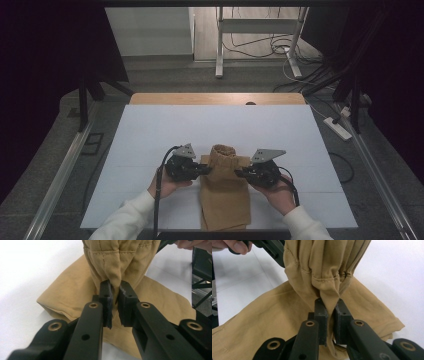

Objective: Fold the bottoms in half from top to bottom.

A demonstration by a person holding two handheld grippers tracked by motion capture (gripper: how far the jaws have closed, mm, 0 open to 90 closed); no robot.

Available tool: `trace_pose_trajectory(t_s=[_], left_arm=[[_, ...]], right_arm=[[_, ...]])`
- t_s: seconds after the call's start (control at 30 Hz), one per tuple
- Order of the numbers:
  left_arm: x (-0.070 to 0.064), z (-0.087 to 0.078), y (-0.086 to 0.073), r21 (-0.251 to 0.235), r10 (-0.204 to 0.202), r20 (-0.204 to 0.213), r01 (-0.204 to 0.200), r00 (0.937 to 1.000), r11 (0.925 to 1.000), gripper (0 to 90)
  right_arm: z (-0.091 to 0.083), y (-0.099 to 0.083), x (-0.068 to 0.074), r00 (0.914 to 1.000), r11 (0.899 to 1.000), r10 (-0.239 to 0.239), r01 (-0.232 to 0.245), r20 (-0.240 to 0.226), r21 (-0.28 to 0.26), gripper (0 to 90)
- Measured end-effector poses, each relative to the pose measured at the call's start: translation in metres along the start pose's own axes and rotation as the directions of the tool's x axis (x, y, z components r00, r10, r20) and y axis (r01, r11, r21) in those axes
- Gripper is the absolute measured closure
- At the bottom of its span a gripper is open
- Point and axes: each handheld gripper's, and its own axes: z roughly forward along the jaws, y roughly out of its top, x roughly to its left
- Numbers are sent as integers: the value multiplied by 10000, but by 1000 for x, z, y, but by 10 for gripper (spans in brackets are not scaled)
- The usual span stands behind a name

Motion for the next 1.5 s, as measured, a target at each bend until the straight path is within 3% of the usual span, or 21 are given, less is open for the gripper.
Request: trace_pose_trajectory(t_s=[0.83,0.9,0.97,1.07,1.27,1.5], left_arm=[[-15,2,-13,398,234,456,-253,9987,9989,787],[-15,1,-13,489,383,495,-407,9980,9980,736],[-13,-3,-12,550,517,292,-533,9982,9971,619],[-3,-12,-17,555,229,459,-254,9987,9981,494],[8,-19,-27,526,-205,63,201,9998,9984,460],[11,-16,-21,390,-451,-362,465,9983,9982,420]], right_arm=[[-9,-19,18,9994,9994,-256,261,-223,225,816],[-10,-20,17,9993,9995,-234,241,-294,228,787],[-13,-22,15,9993,9998,-26,33,-371,171,707],[-22,-27,11,9992,9999,134,-130,-374,95,626],[-39,-37,5,9984,9989,469,-468,-310,32,552],[-38,-40,-4,9963,9962,849,-851,102,198,507]])
